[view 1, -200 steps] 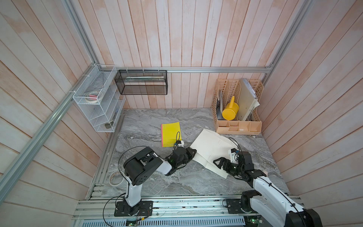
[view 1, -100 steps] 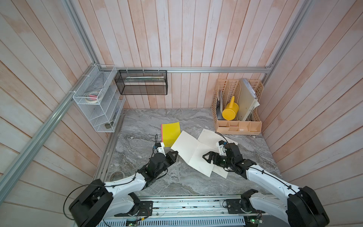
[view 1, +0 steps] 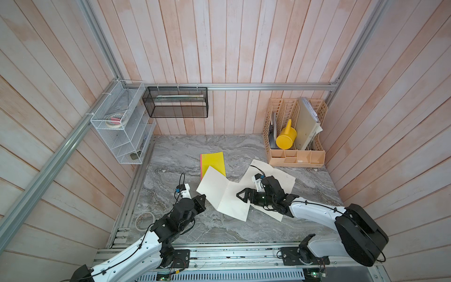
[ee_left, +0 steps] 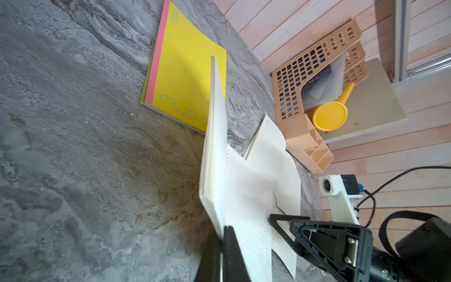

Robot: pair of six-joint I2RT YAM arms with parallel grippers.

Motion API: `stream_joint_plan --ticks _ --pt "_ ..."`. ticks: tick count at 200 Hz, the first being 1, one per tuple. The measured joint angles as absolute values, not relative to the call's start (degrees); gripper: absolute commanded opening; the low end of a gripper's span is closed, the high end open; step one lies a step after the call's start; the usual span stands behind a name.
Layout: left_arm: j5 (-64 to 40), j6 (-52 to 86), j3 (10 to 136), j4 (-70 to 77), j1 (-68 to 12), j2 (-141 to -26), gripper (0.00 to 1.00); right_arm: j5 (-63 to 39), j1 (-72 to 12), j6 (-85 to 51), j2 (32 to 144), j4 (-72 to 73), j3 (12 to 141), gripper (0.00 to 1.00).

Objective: Close the notebook
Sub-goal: Close the notebook at the center of the board.

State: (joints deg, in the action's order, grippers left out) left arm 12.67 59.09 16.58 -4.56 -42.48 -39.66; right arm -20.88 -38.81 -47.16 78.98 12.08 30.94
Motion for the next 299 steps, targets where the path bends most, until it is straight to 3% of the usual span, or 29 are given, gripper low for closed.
stream_joint_plan --ticks 89,115,139,174,272,299 --pt "7.49 53.82 16.62 -3.95 -42.41 -39.77 0.0 -21.32 -42.3 -49.78 84.38 16.64 29.76 0.98" --pt "3.2 52.56 15.16 2.52 -42.41 -40.58 0.13 -21.34 -42.35 -50.78 84.27 20.16 27.94 0.98" --pt "-0.91 51.99 12.97 7.9 -42.44 -42.3 0.36 -21.34 -42.41 -51.27 84.29 21.96 27.22 0.98" --pt "-6.13 51.33 12.56 12.84 -42.46 -45.06 0.47 -21.67 -42.68 -51.64 85.01 23.4 27.16 0.98" --pt "-10.17 48.16 16.25 16.56 -41.95 -49.58 0.52 -21.89 -42.94 -52.05 85.41 24.01 27.24 0.98" --pt "-15.27 47.37 23.62 15.0 -32.38 -59.46 0.52 -21.89 -42.98 -52.01 85.38 23.73 27.35 0.98"
